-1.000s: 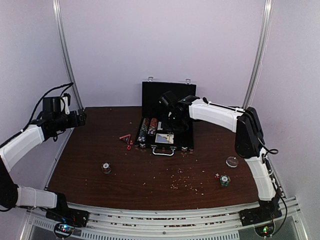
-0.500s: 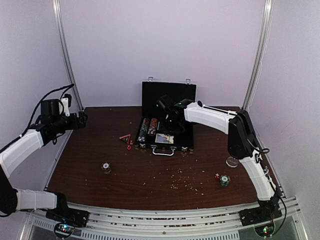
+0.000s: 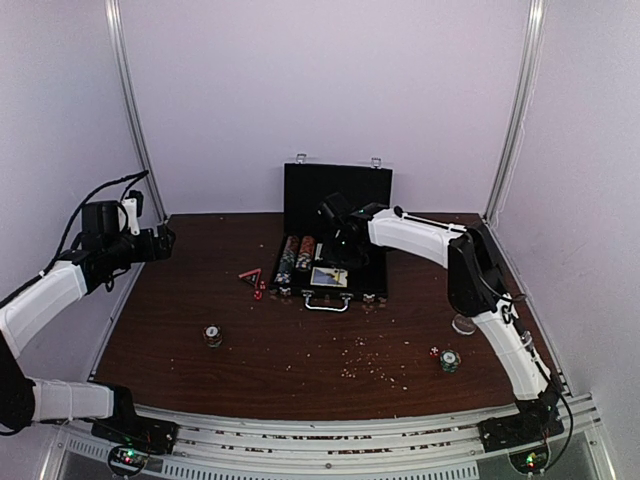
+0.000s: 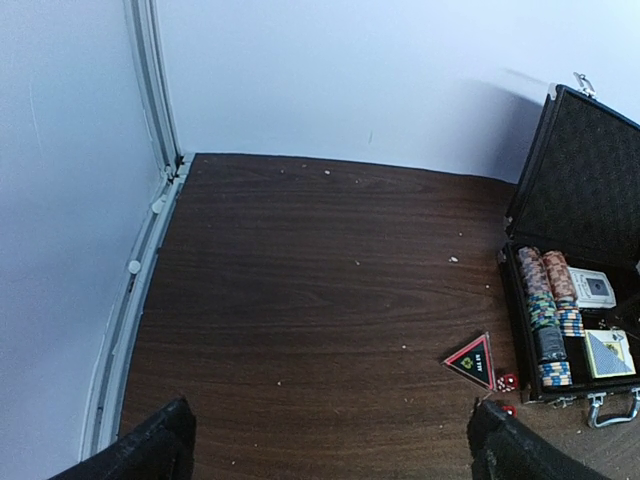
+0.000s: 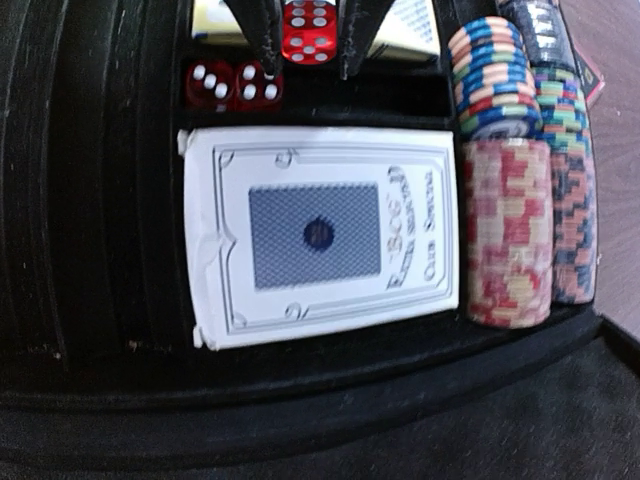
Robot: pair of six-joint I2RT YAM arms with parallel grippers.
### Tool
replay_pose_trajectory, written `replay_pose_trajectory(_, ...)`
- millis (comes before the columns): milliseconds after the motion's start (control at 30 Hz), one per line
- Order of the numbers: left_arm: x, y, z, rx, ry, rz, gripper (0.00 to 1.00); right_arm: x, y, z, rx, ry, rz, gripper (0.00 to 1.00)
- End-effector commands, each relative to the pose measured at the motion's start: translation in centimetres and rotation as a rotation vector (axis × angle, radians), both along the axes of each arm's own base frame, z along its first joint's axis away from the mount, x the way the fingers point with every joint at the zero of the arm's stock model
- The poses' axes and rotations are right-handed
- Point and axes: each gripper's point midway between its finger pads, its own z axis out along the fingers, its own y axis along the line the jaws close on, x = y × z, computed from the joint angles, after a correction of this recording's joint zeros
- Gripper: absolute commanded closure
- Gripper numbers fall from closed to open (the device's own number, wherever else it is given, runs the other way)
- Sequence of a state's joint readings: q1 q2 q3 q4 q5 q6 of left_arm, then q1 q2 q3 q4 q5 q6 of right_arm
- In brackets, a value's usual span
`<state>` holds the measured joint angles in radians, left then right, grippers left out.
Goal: Pack up texas hold em set
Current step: Place the dice in the slot.
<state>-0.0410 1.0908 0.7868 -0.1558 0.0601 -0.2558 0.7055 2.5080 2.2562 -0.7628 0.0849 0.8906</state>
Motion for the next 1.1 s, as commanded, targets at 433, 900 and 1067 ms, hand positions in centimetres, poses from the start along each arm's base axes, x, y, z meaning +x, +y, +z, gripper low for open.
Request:
replay_pose_trajectory(433,0.4,-0.2,0.8,-0.024,-0.031,0.003,0.02,1.2,-0.9,-3.0,-0.036,0.023,0.002,1.0)
replay_pose_trajectory(900,0.4,-0.4,0.5,-0.037,-0.021,0.002,0.02,1.1,-2.0,-3.4,-0.079,0.032,-0.015,1.0)
replay_pose_trajectory(1067,0.3,-0.3,0.5,-0.034,-0.019,0.006,0.02,0.9,-2.7,-3.6,-0.107,0.039,-0.029,1.0)
